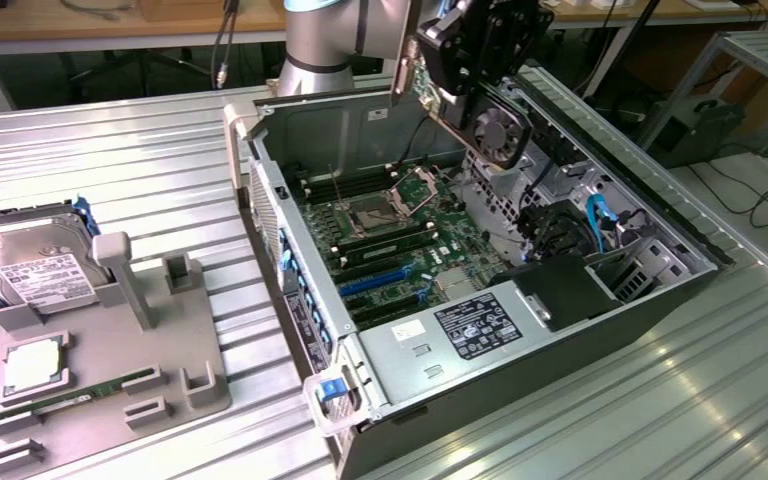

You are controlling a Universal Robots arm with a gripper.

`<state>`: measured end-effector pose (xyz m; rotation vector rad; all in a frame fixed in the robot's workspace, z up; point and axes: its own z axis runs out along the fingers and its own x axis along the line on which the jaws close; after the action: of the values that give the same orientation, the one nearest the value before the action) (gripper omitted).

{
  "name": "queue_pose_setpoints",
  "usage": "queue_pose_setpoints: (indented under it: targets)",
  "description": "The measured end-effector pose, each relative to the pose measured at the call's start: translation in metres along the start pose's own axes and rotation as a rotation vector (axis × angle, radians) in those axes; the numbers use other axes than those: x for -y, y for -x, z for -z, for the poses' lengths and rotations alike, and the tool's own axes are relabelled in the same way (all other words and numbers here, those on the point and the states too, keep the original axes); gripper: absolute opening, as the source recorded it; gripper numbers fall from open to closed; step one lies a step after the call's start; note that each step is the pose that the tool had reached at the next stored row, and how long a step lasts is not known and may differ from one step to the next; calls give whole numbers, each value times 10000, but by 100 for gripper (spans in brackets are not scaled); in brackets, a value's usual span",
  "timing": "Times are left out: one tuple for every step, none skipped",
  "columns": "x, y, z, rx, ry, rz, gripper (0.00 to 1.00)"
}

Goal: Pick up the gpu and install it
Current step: 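Insert the gpu into the slot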

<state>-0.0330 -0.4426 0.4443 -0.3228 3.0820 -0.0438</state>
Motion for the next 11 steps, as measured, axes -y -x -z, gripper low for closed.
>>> queue_pose_setpoints:
  targets:
    - [0,2,0,1,1,23,29]
    - [1,4,0,2,2,47,29]
    - [2,10,0,3,3,77,29]
    - [4,17,-1,3,4,129,29]
    - [5,21,-1,4,5,155,29]
    - [5,24,-1,5,7,178,29]
    - [6,26,-2,6,8,200,29]
    - [6,29,-2,7,8,224,29]
    - [7,31,-2,7,9,247,29]
    - [7,33,-3,9,10,278,29]
    - [7,33,-3,10,12,305,29]
